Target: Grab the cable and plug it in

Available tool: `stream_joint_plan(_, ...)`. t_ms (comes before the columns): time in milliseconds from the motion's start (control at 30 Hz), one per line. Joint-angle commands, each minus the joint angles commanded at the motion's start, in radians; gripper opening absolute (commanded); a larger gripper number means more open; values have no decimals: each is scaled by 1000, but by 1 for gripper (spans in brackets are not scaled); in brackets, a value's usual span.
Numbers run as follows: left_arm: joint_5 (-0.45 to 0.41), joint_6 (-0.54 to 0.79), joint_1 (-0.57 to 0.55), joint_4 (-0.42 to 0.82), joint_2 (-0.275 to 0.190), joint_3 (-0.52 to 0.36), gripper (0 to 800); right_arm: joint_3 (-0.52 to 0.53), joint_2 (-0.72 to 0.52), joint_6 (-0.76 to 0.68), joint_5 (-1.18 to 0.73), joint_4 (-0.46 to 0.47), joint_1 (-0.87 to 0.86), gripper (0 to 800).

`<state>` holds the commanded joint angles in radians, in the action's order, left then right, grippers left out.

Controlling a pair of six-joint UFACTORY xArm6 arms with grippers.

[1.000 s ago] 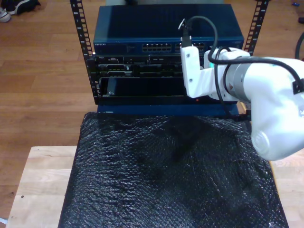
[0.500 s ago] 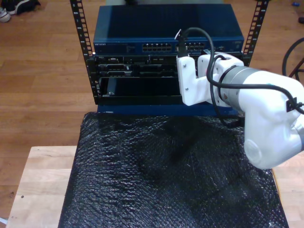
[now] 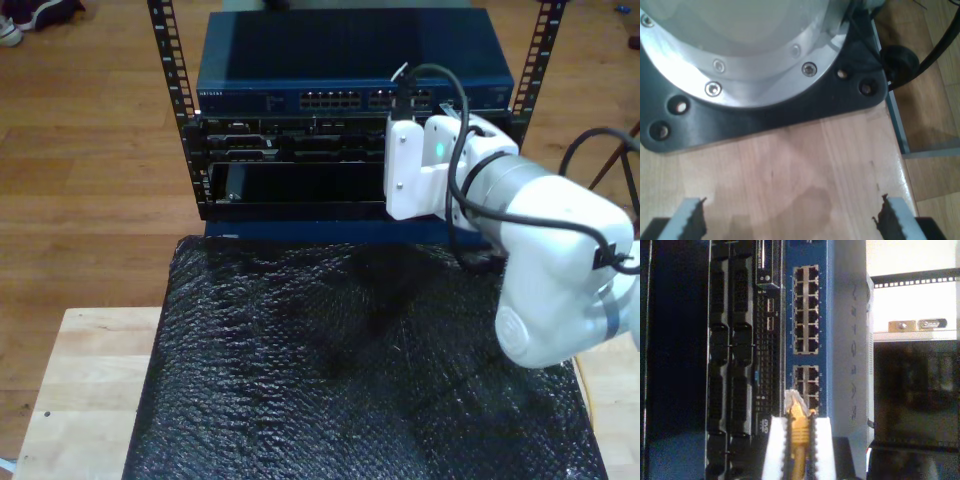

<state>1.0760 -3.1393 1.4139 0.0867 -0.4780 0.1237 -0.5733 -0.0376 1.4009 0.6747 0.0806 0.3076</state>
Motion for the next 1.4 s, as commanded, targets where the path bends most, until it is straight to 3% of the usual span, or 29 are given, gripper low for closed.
stream_joint_plan(567,0,0,0,0,0,0,800,-20,144,-2,267,-44,2,0)
stream_joint_plan(933,0,0,0,0,0,0,800,-120,256,14,308,-78,3,0)
stream_joint_plan(1200,0,0,0,0,0,0,800,-153,353,54,476,-106,9,0)
stream_joint_plan(1400,0,0,0,0,0,0,800,-180,399,152,506,-235,48,0)
